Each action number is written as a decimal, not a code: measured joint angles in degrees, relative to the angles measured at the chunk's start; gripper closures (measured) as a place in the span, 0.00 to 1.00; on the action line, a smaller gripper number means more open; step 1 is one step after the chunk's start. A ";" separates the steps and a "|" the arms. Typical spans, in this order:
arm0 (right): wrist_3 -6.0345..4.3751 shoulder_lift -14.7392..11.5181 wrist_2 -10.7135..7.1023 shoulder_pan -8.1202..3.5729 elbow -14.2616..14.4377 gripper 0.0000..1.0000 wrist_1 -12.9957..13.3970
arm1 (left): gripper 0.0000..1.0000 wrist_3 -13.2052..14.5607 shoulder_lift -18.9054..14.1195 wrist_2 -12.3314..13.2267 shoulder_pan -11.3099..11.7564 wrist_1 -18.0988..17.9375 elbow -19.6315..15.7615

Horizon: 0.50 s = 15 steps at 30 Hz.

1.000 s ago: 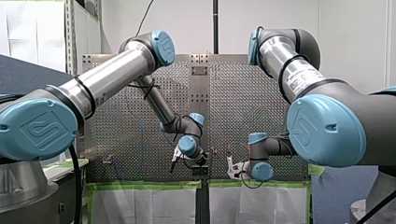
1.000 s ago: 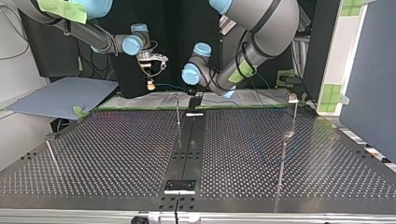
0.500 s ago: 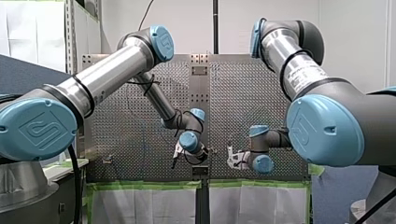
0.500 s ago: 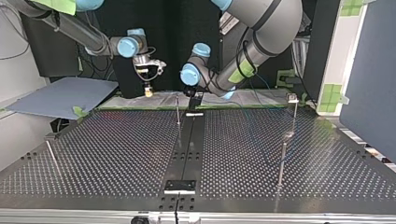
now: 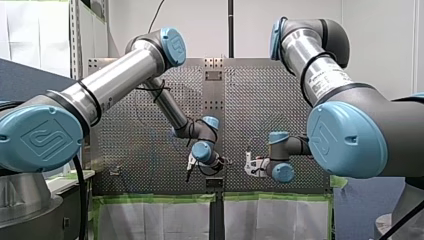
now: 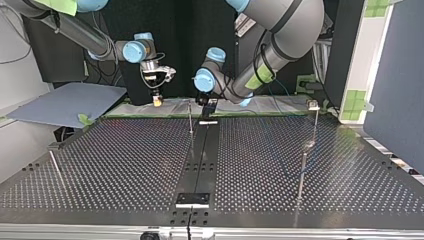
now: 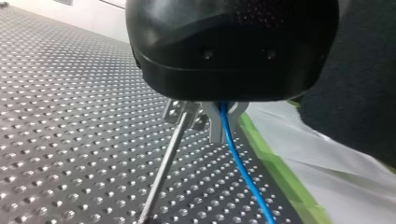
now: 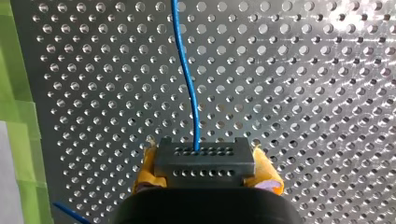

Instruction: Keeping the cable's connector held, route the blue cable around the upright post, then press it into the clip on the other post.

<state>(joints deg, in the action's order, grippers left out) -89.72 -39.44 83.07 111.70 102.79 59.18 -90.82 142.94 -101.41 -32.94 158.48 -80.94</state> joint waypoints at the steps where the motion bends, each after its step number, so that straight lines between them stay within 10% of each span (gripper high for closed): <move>1: -0.01 0.21 -0.27 -0.09 0.00 1.00 0.12 | 1.00 -0.57 0.02 0.08 0.06 -0.58 0.01; 15: -0.26 1.92 -1.15 -0.61 -1.26 1.00 0.62 | 1.00 -5.24 1.92 2.00 1.47 -2.92 0.00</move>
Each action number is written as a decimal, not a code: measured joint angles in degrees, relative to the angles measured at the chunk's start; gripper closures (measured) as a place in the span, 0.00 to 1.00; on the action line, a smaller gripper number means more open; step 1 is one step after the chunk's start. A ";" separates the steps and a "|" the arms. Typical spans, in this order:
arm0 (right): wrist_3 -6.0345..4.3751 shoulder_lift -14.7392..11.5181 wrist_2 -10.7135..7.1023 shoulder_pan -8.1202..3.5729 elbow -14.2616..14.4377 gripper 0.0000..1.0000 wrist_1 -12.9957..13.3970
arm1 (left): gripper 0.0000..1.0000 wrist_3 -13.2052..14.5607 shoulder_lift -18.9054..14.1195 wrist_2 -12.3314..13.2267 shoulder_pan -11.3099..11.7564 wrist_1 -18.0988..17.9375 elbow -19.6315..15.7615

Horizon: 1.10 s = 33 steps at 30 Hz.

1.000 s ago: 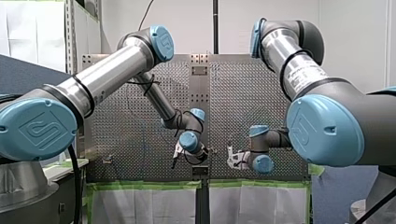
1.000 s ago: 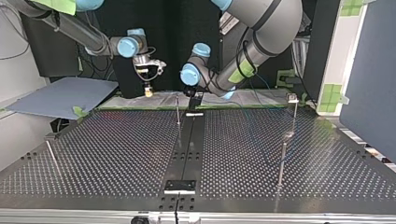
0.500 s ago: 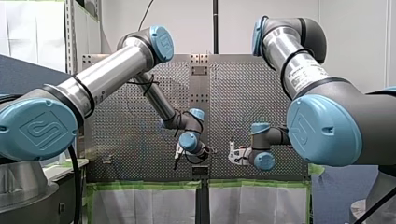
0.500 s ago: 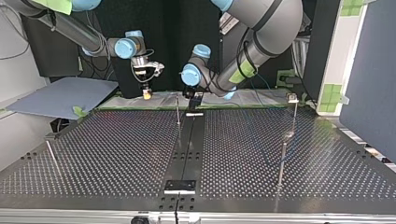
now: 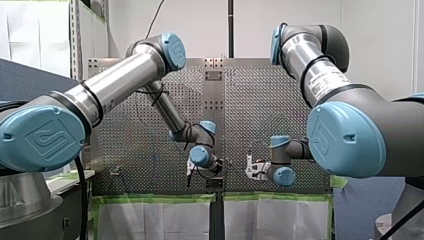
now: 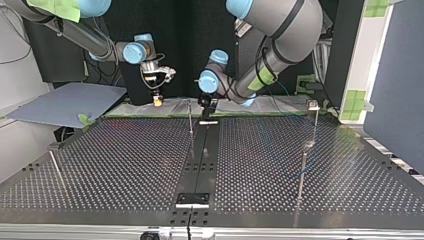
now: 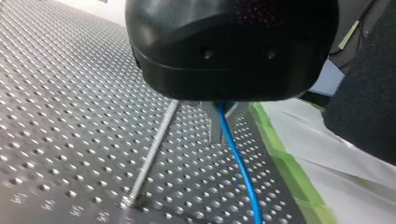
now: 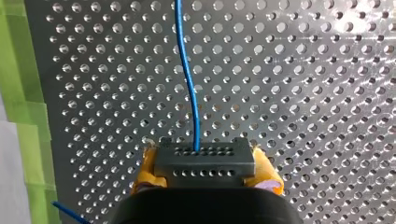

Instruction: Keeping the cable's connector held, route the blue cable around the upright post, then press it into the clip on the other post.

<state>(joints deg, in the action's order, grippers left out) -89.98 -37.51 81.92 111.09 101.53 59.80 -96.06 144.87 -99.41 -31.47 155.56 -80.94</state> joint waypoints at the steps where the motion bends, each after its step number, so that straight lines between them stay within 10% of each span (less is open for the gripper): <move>1: 0.00 0.03 -0.06 -0.02 -0.08 1.00 0.03 | 1.00 0.00 0.21 0.02 0.07 -0.06 0.00; 33: -1.77 1.78 -2.23 -4.13 -5.46 1.00 -3.81 | 1.00 -1.26 0.45 1.67 2.83 -0.33 2.21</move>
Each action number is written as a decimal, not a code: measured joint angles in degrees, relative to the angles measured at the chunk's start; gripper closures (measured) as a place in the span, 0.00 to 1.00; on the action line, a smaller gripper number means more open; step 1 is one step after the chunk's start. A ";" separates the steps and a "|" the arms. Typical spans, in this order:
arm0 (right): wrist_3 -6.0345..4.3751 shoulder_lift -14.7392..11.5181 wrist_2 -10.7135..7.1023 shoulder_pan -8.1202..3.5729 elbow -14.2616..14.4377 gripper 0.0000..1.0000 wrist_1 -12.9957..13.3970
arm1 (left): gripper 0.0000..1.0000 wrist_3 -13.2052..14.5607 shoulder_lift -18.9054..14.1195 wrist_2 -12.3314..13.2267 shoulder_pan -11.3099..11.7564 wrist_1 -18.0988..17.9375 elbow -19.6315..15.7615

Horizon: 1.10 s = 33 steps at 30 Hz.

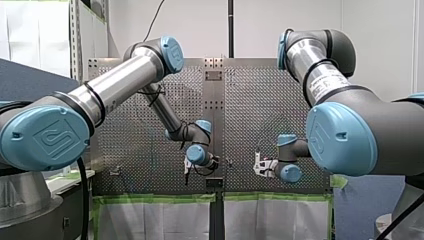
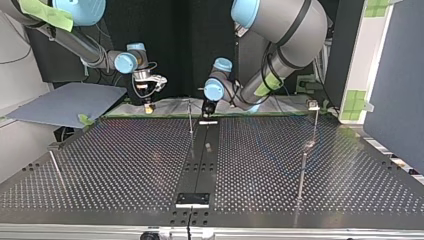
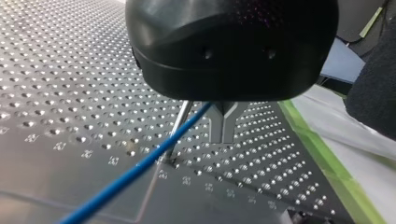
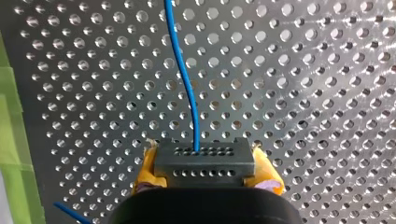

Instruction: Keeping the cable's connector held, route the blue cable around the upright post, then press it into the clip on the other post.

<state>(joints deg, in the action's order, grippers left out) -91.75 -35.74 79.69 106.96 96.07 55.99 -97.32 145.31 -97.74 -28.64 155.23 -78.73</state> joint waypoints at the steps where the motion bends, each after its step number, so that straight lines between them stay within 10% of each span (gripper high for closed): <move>1: -0.01 0.00 -0.02 -0.10 -0.13 1.00 -0.12 | 1.00 -0.06 0.00 0.10 0.17 -0.03 0.08; 19: 0.32 0.00 -0.23 -1.12 -2.48 1.00 -1.06 | 1.00 -6.12 0.27 7.97 2.64 -0.73 2.68; 33: -0.08 0.08 -0.22 -2.77 -3.70 1.00 0.16 | 1.00 -11.66 0.27 9.07 3.86 -2.15 3.42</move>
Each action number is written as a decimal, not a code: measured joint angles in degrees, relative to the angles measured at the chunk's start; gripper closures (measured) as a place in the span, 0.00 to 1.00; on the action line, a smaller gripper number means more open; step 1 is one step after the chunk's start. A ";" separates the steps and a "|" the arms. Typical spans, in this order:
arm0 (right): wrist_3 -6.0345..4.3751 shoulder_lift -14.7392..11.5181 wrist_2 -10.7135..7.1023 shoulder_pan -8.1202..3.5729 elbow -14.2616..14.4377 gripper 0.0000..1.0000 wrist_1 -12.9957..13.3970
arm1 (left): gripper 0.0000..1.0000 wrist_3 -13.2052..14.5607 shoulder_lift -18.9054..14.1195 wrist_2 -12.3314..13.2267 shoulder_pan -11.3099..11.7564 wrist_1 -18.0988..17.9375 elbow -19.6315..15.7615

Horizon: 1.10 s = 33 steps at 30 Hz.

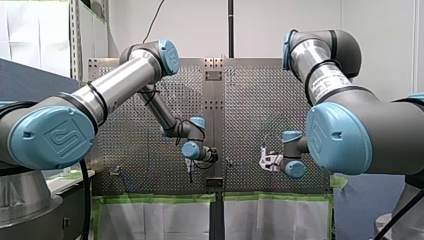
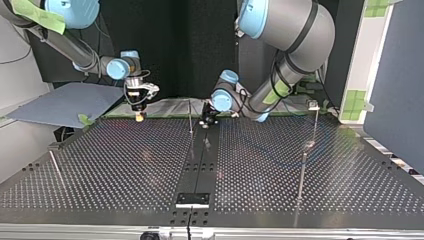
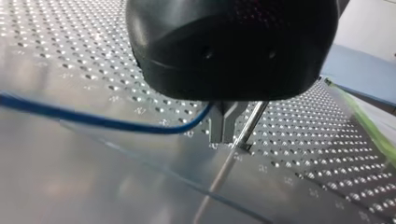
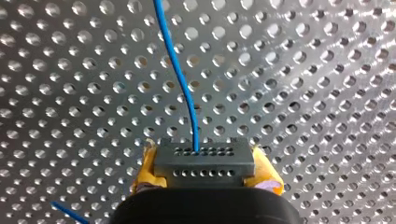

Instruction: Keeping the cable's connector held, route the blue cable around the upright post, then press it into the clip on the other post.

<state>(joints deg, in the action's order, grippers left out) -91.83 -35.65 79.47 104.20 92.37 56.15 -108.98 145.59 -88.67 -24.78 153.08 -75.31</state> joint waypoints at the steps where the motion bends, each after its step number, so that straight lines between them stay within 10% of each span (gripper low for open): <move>1: -0.01 0.01 0.00 -0.08 -0.17 1.00 0.00 | 1.00 -0.10 -0.01 -0.01 0.13 -0.06 0.01; 33: 1.03 2.77 0.54 -0.50 -4.59 1.00 -2.52 | 1.00 2.22 4.00 0.11 1.66 0.03 0.18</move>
<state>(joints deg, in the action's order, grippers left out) -90.80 -32.88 80.00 103.70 87.78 53.63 -106.75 149.59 -88.56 -23.12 153.10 -75.13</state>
